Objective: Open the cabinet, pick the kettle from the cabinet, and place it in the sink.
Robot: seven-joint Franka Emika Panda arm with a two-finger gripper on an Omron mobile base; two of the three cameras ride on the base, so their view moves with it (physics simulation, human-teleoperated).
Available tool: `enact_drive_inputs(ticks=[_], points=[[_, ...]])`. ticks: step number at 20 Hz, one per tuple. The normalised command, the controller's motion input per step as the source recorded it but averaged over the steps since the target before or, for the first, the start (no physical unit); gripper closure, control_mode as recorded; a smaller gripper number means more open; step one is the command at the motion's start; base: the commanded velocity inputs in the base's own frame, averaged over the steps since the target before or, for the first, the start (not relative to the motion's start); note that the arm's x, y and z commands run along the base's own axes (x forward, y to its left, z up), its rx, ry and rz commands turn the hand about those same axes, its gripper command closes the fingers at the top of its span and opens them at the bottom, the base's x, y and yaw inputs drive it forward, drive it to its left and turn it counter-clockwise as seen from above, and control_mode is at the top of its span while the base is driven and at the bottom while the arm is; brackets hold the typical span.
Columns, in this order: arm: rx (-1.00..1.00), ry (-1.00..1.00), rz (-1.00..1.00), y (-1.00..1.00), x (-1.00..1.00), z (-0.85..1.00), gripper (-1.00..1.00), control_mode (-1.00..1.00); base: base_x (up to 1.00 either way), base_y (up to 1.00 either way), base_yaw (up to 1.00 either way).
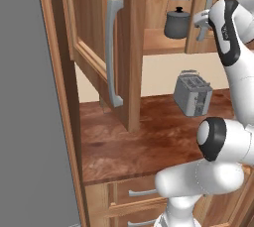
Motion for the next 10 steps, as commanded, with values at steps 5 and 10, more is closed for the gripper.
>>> enact_drive_inputs(ticks=[5,10], points=[[0.0,-0.11,-0.01,0.23,0.42,-0.14,1.0,-1.0,0.0,0.0,0.0],[0.0,-0.15,-0.04,0.29,0.41,-0.13,1.0,-1.0,0.0,0.0,0.0]])
